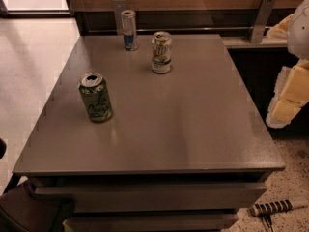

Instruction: Pick green can

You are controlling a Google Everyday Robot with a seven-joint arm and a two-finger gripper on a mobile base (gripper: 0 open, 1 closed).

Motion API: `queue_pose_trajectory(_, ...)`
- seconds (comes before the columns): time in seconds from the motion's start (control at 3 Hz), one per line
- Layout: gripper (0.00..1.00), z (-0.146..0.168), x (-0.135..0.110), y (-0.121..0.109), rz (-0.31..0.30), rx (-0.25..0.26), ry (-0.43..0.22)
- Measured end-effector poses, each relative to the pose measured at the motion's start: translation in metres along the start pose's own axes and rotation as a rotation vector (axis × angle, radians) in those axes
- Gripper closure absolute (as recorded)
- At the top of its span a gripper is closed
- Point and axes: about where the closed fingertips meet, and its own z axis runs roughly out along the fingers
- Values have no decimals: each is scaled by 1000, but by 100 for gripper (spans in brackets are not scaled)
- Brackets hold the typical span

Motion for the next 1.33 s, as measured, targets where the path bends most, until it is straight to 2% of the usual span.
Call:
queue_pose_trajectory(0.33, 0, 0, 0, 0, 0, 0, 0)
queue_pose_trajectory(0.67, 0, 5, -6, -4, 9, -11, -59)
queue_pose_trajectory(1.0, 0, 25, -20, -10, 36, -43, -212)
queue_pose_trajectory(1.33, 0, 61, -39, -7, 70, -65, -417)
